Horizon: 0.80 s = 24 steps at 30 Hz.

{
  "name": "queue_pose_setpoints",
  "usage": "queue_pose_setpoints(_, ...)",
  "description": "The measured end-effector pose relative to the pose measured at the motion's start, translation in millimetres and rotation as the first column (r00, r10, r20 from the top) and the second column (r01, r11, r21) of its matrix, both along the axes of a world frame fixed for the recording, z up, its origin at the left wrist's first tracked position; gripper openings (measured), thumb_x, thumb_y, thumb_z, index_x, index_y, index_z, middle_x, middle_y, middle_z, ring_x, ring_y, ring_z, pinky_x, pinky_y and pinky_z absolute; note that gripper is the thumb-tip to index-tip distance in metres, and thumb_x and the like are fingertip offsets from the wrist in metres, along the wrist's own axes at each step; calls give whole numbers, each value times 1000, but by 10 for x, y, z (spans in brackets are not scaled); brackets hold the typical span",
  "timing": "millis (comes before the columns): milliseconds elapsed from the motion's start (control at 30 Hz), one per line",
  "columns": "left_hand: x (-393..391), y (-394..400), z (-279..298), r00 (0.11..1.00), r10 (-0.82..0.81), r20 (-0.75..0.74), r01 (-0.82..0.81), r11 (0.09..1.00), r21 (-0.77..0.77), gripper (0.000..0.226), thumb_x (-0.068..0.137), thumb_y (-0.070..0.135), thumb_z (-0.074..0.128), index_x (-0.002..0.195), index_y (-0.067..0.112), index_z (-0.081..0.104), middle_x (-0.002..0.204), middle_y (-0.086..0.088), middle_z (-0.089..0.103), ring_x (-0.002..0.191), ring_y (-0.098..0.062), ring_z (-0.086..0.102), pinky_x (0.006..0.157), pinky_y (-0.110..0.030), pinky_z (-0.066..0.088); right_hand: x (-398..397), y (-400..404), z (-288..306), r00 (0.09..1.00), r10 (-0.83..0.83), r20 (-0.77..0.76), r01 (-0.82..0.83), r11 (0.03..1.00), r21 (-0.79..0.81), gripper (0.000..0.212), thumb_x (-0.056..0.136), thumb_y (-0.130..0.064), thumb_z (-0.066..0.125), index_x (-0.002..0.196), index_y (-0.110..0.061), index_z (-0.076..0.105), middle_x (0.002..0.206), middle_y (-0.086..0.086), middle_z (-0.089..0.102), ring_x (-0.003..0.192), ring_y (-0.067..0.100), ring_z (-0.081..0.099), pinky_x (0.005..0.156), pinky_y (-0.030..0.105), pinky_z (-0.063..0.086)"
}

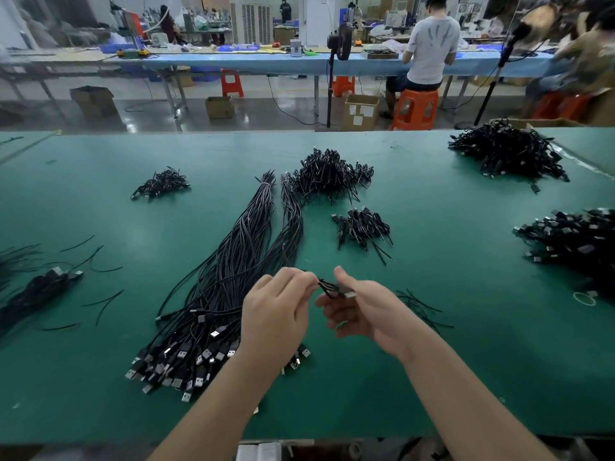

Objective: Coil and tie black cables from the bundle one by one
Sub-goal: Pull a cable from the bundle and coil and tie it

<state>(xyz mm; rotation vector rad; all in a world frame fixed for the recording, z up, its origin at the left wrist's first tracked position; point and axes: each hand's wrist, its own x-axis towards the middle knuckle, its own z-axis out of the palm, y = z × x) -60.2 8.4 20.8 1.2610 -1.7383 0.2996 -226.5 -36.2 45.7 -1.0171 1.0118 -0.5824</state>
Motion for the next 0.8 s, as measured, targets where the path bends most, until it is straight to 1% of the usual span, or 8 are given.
queue_pose_setpoints(167,-25,4,-29,999,12,31,-11,998,-61,14,95,12,63,89,8,75,88,2,71,70,-17,64,63,-37,52,13,6,-11,991,-11,136,13,1000,-10,28,97,-32,62,90,-7,72,81,8,66,61,16,62,55,28,53)
queue_pose_setpoints(367,-74,41,48,998,-3,-67,6,999,36,9,91,8,66,90,7,75,90,3,72,72,-18,65,65,-39,54,-13,10,0,979,19,204,-11,999,-38,27,83,-36,71,88,-10,74,81,7,66,65,15,62,62,30,54)
queue_pose_setpoints(500,-94,72,66,960,-43,-276,94,981,172,9,92,10,66,93,9,75,91,7,70,80,-9,66,70,-33,57,-35,27,-39,977,1,212,42,979,-198,17,94,-12,64,105,-4,74,88,8,71,77,13,64,70,27,55)
queue_pose_setpoints(600,-111,93,95,930,14,-367,93,958,273,10,90,7,72,90,16,75,84,15,70,77,-4,65,68,-22,54,-32,36,-33,998,-31,61,55,896,-441,20,95,-5,64,109,-13,75,98,9,74,80,9,62,76,24,53)
queue_pose_setpoints(667,-117,62,98,789,112,-604,199,884,423,10,90,10,73,87,19,74,69,12,68,61,-3,60,57,-17,49,-2,35,-32,996,-84,-27,51,800,-597,21,92,-5,68,109,-15,75,97,2,72,80,8,62,77,23,51)
queue_pose_setpoints(733,-100,24,136,396,259,-881,530,719,450,7,91,12,71,84,13,74,53,5,54,42,-9,40,43,-22,34,24,41,-60,990,-117,-82,24,702,-711,22,90,-6,71,106,-19,76,96,-9,70,88,10,65,81,25,52)
queue_pose_setpoints(767,-75,13,135,252,326,-911,643,648,409,11,91,13,70,80,12,73,50,3,45,40,-9,29,41,-22,26,27,46,-78,987,-125,-104,6,669,-743,22,89,-7,72,105,-21,76,96,-11,70,91,11,66,84,25,52)
queue_pose_setpoints(800,-44,6,118,232,351,-907,686,603,408,17,91,14,69,75,14,73,50,2,39,40,-9,24,42,-22,22,20,48,-98,984,-127,-125,-11,656,-755,22,89,-8,72,105,-22,76,96,-14,69,94,11,65,86,23,51)
